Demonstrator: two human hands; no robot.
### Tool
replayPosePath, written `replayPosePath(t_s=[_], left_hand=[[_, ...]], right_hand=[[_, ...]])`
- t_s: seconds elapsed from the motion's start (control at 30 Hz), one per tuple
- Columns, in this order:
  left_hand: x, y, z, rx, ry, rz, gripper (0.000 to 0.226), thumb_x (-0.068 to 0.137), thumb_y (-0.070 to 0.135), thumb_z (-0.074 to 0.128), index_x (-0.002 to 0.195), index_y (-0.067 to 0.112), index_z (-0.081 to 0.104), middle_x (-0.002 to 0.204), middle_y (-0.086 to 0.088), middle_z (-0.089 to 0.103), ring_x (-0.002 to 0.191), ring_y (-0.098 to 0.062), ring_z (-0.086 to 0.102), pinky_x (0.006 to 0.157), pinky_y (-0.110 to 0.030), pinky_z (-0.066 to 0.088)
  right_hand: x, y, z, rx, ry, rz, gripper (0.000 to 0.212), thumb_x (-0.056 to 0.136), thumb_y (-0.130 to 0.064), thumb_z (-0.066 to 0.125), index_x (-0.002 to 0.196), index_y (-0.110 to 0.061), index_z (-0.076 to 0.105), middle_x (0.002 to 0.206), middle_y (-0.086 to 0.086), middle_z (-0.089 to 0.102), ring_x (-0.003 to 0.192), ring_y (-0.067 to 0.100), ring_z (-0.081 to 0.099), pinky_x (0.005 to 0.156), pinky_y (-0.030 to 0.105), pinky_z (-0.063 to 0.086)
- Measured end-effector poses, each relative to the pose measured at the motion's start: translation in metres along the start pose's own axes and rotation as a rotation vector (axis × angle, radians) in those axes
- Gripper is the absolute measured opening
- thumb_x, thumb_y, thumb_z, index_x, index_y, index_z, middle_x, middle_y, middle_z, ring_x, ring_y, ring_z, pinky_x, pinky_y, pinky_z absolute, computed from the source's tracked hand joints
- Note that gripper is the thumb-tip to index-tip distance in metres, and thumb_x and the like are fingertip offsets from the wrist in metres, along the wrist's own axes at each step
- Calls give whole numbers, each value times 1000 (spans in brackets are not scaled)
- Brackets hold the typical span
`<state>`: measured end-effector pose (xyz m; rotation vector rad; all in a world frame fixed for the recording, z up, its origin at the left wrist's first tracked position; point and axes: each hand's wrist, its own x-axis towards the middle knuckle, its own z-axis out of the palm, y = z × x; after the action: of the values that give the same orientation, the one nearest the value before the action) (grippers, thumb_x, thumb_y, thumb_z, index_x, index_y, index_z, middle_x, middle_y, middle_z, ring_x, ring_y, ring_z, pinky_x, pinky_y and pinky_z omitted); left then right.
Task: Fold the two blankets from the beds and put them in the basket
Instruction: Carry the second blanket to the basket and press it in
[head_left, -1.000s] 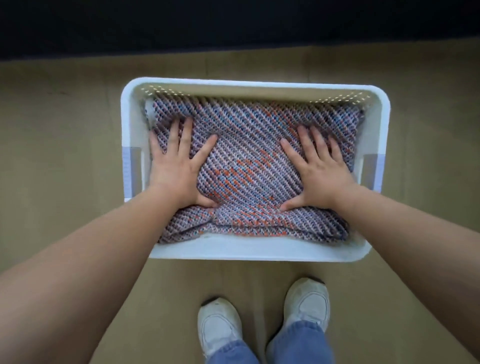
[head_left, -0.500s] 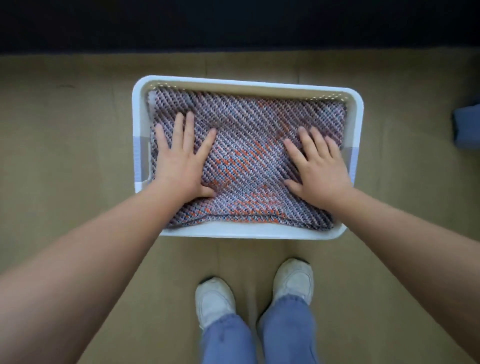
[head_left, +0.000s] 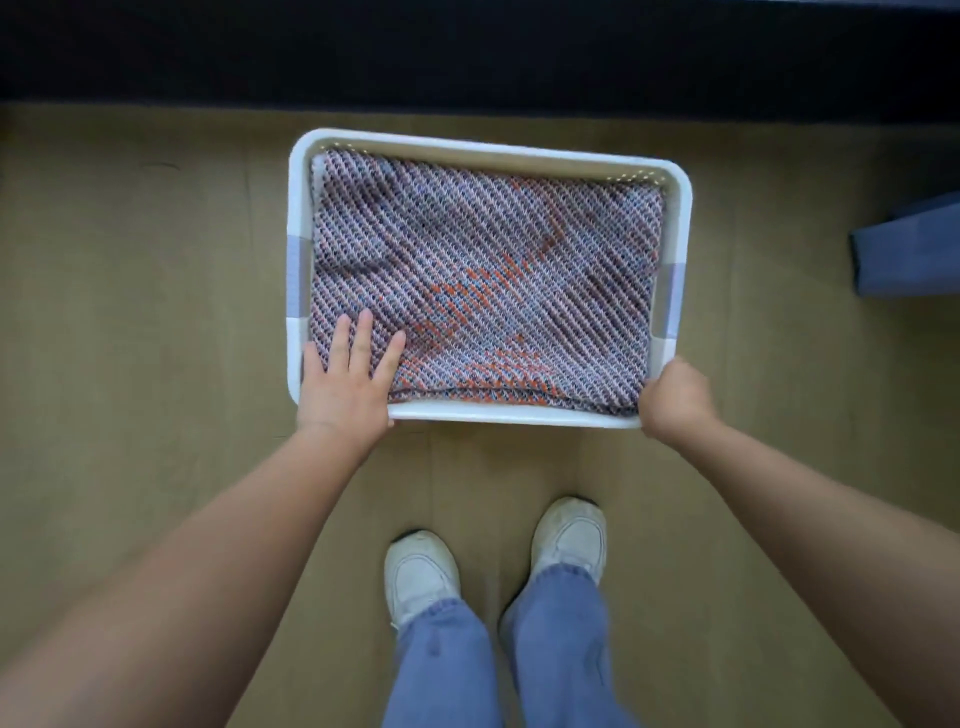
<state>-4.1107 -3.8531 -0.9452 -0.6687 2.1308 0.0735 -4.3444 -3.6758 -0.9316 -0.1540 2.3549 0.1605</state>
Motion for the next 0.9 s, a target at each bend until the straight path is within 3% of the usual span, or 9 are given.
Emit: replayPosePath(t_s=[0.27,0.37,0.47,0.53,0.6,0.67,0.7,0.83,0.9], left_hand=[[45,-21,-55,-154,50,-117,73,97,44,31,147,17,-15,155,-18,-16,144,-34,-9,114,-47,15],[43,-21,-62,-94,19,-114,86,89,64,27,148,17,-13,156,-18,-13,144,-33,-6,114,-51,10],[43,-28,-76,-127,203,-23,110,65,88,4,149,17,-3,158,-11,-2,145,-28,0,112,-55,4],[57,-28,-90,-197,358,119,96,74,78,0,149,19,2,159,-6,1,146,-24,0,114,-52,4],[79,-20,-102,-209,424,194,68,93,51,17,149,19,-2,159,-3,-3,146,-21,-4,115,-47,2],[100,-8,-101,-263,424,153,64,95,31,26,148,17,-8,158,-2,-8,145,-20,-9,116,-45,0],[107,-6,-95,-263,412,120,64,96,32,24,148,17,-11,158,-1,-11,145,-20,-12,115,-46,-3],[131,-38,-63,-185,429,-34,76,81,73,-2,138,31,-30,149,-7,-29,142,-23,-21,111,-46,-15],[136,-54,-60,-177,438,-140,92,66,85,-11,135,29,-33,151,-12,-24,142,-27,-20,111,-43,-17]], right_hand=[[44,-58,-52,44,161,-136,21,91,-5,48,109,5,52,117,28,58,107,41,56,84,40,46],[37,-67,-57,-22,216,-134,39,90,-1,46,128,3,40,131,23,47,118,40,47,94,43,41],[20,-83,-53,-97,427,-462,68,88,-14,50,146,-6,15,149,18,24,133,36,27,108,44,27],[12,-110,-43,-81,405,-742,70,91,-24,47,148,-7,10,157,15,11,143,31,12,116,41,13],[10,-143,-23,-172,305,-943,66,95,-28,40,149,-8,6,159,10,1,146,26,1,117,39,6],[14,-173,2,-255,233,-1047,63,97,-25,32,149,-10,0,159,8,-5,146,23,-5,118,38,3],[19,-182,13,-292,205,-1046,61,98,-25,29,149,-13,-3,159,6,-7,146,22,-7,118,38,1],[78,-168,16,-489,298,-1006,67,94,-57,15,147,-27,-13,157,-3,-15,144,19,-16,114,46,-13],[111,-139,-6,-598,372,-934,68,88,-65,5,142,-32,-20,154,-3,-21,141,18,-22,111,44,-18]])
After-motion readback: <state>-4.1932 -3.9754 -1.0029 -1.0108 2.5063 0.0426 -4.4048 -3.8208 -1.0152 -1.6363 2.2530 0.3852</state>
